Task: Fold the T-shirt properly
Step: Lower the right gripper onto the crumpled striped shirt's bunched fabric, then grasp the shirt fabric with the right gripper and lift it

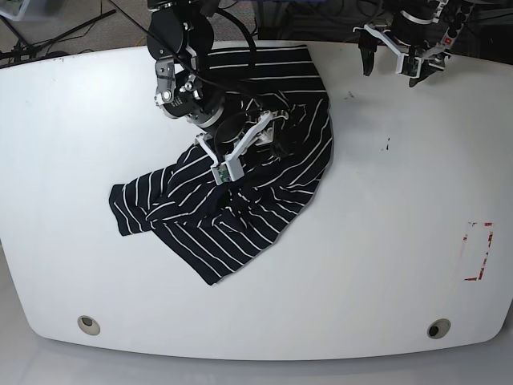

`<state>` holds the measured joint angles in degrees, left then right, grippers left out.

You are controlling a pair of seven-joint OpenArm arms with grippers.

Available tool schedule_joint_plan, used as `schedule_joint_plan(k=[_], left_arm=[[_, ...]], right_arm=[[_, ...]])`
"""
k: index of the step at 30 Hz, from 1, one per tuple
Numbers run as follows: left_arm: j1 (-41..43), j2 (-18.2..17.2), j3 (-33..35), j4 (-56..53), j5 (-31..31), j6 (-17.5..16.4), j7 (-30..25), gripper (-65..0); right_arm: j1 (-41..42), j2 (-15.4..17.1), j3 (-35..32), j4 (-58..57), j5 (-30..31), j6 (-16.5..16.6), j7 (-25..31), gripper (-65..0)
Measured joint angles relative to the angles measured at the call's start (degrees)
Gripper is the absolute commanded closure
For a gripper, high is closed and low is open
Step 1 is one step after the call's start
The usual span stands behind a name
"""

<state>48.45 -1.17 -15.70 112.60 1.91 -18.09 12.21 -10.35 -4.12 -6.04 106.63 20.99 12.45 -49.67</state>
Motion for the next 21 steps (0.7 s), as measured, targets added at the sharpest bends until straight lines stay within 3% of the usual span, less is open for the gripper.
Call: schedule_joint_plan(k=[21], left_arm=[[0.00, -0.09, 0.00, 0.00, -0.02, 0.00, 0.00, -51.7]], right_arm=[[2.21, -0.63, -0.13, -5.64, 0.20, -0.48, 0.09, -35.7]])
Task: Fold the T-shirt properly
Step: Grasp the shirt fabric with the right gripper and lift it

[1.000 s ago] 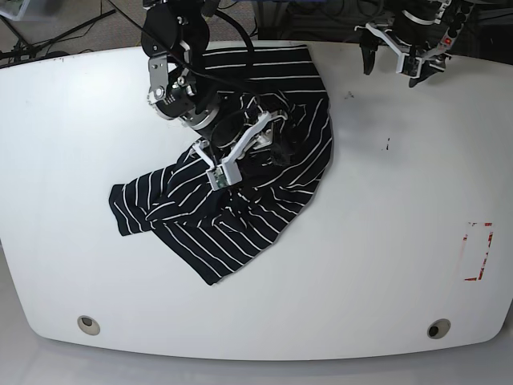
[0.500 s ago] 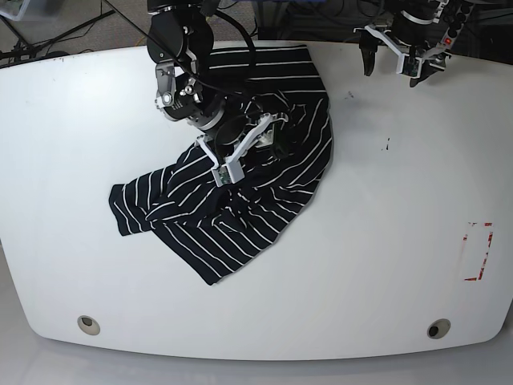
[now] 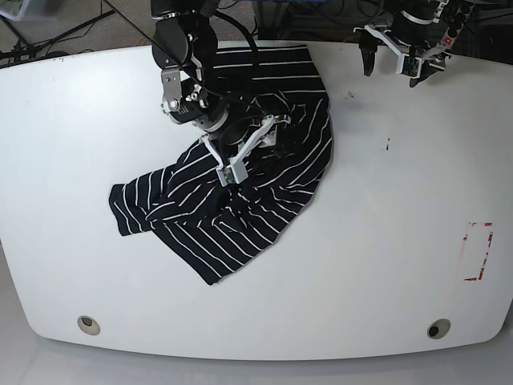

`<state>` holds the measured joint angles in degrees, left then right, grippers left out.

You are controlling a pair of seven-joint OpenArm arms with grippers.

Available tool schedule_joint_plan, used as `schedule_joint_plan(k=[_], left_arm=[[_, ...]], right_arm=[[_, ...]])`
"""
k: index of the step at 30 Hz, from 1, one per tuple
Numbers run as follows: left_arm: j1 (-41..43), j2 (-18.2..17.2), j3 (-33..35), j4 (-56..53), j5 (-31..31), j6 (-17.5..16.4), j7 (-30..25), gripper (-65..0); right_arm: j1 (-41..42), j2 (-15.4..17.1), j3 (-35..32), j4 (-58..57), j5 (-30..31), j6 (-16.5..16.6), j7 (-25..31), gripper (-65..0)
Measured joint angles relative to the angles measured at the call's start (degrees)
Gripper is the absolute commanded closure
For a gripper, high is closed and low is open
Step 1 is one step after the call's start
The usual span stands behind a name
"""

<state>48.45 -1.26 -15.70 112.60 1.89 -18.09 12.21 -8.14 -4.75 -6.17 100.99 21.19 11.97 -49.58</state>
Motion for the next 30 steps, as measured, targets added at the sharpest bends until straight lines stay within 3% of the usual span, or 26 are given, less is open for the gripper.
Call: schedule_joint_plan(k=[16, 18, 24, 30], left_arm=[[0.11, 0.13, -0.07, 0.00, 0.00, 0.00, 0.02, -51.7], [0.11, 0.11, -0.07, 0.00, 0.02, 0.00, 0.00, -51.7], [0.13, 0.11, -0.07, 0.00, 0.02, 0.00, 0.02, -51.7], [0.13, 0.11, -0.07, 0.00, 0.00, 0.00, 0.02, -51.7]], right_arm=[[2.99, -1.75, 0.13, -4.48, -0.20, -0.02, 0.48, -35.0], [3.21, -1.77, 0.24, -4.50, -0.20, -0.02, 0.42, -30.8], [3.82, -1.75, 0.35, -6.54, -0.39, -0.07, 1.03, -0.8], [2.60, -1.53, 2.32, -5.90, -0.17, -0.22, 1.90, 0.0]])
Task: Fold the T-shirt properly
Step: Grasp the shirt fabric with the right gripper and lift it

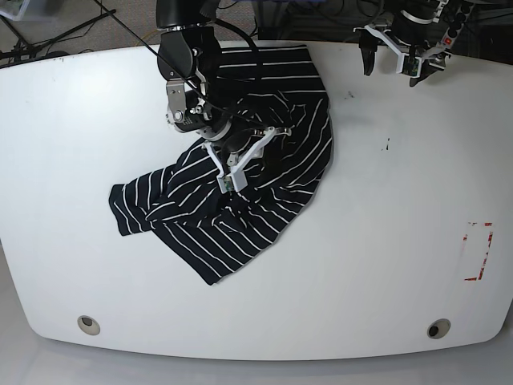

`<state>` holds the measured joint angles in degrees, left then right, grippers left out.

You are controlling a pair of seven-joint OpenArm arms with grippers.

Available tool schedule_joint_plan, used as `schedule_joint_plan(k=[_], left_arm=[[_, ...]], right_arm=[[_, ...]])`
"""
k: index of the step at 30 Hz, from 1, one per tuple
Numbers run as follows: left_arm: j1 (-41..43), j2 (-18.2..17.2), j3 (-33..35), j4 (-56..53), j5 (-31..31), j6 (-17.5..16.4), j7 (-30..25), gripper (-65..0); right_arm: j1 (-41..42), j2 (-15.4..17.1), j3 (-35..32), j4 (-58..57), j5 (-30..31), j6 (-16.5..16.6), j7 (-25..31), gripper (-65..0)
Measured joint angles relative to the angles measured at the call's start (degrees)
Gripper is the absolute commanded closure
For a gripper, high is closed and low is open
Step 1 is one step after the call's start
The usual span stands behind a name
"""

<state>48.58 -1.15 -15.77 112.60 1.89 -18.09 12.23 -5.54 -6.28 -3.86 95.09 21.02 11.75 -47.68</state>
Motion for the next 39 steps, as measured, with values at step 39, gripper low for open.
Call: schedule_joint_plan(k=[39], left_arm=[[-9.49, -1.03, 19.41, -1.66, 0.04, -6.23, 15.47, -51.7]], right_arm=[[-6.75, 9.94, 3.91, 18.58, 0.20, 1.11, 11.04, 0.0]])
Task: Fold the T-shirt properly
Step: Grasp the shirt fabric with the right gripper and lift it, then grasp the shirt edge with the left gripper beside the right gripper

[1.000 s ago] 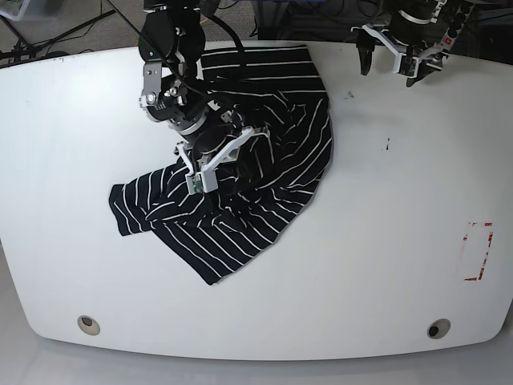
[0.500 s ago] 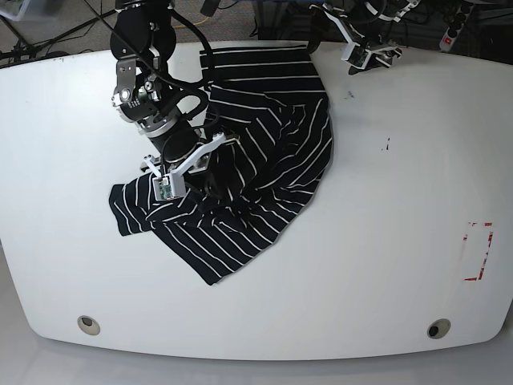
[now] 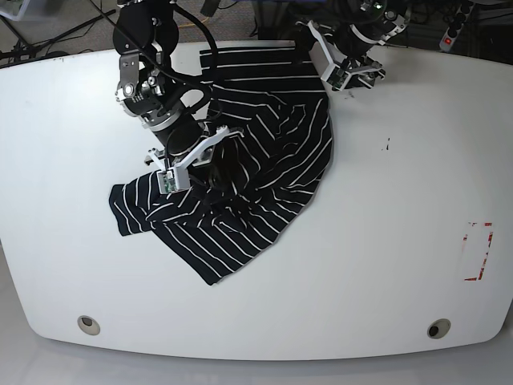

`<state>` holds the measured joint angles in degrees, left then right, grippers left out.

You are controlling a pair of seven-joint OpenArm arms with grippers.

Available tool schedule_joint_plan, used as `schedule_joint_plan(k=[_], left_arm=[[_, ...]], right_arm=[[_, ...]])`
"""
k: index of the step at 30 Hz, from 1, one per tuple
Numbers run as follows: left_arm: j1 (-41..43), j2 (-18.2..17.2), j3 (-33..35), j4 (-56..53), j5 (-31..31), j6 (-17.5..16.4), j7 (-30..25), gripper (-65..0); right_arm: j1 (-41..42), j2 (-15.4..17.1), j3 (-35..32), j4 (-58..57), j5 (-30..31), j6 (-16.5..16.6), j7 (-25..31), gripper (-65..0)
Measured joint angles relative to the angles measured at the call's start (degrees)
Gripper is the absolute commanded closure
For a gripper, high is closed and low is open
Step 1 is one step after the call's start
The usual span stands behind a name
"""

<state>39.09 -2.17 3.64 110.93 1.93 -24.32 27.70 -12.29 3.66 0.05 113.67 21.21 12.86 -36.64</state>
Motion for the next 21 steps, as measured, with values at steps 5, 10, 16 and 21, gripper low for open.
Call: schedule_joint_plan(k=[5, 10, 16, 21], left_arm=[[-4.07, -0.04, 1.40, -2.54, -0.26, -0.17, 4.50, -51.5], [-3.74, -0.04, 1.42, -3.58, -0.57, 0.04, 3.28, -51.2], [-4.92, -0.07, 3.63, -5.90, -1.09, 0.33, 0.24, -41.1], [-7.39, -0.02, 5.57, -8.24, -1.79, 0.28, 0.26, -20.3]], right_arm=[[0.02, 0.00, 0.07, 0.00, 0.00, -0.02, 0.04, 0.0], [-0.02, 0.00, 0.07, 0.02, -0.02, -0.02, 0.00, 0.0], [-0.07, 0.00, 0.07, 0.02, 0.00, 0.00, 0.04, 0.0], [-0.17, 0.00, 0.07, 0.02, -0.02, -0.02, 0.04, 0.0]])
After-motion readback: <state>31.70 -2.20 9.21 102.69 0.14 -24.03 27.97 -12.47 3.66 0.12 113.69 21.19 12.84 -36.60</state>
